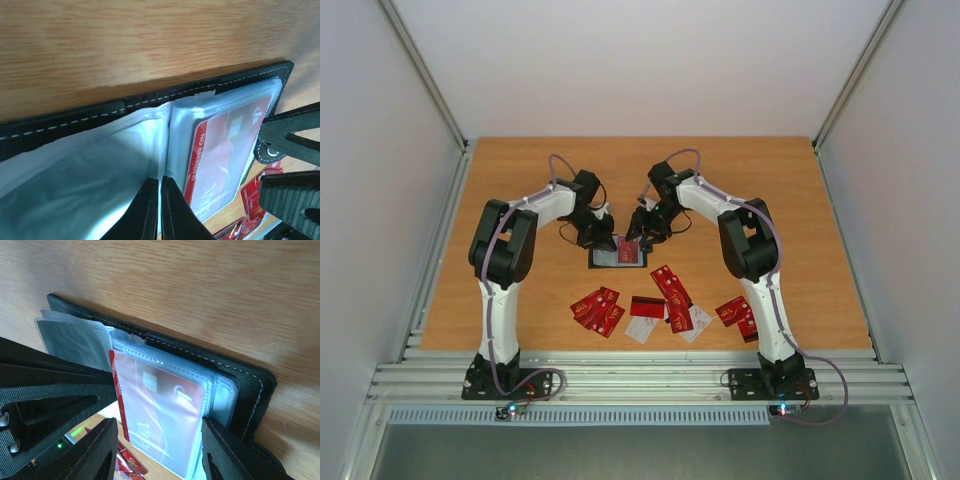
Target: Put the credit cards into the card holder
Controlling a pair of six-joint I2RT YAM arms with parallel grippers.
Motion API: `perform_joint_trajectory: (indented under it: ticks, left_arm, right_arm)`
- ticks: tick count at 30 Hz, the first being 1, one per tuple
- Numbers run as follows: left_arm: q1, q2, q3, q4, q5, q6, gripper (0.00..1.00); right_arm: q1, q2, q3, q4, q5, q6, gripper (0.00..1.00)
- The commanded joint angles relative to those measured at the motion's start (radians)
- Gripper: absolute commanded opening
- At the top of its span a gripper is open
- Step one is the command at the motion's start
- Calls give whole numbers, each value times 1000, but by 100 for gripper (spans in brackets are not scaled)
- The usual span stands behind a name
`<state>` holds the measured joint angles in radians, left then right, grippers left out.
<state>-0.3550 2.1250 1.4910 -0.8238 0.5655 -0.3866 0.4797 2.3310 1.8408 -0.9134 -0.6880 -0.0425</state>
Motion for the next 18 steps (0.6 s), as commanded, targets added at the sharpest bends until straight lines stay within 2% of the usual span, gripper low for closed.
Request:
perform_joint_trajectory:
  ticks: [1, 18]
  left_arm:
    - [-4, 30, 31, -18, 14, 17, 6]
    - [-6, 66, 63, -49, -20, 16, 6]
  right_arm:
    - [1, -12, -20, -20, 41, -11, 47]
    - [2, -47, -72, -28, 87, -44, 47]
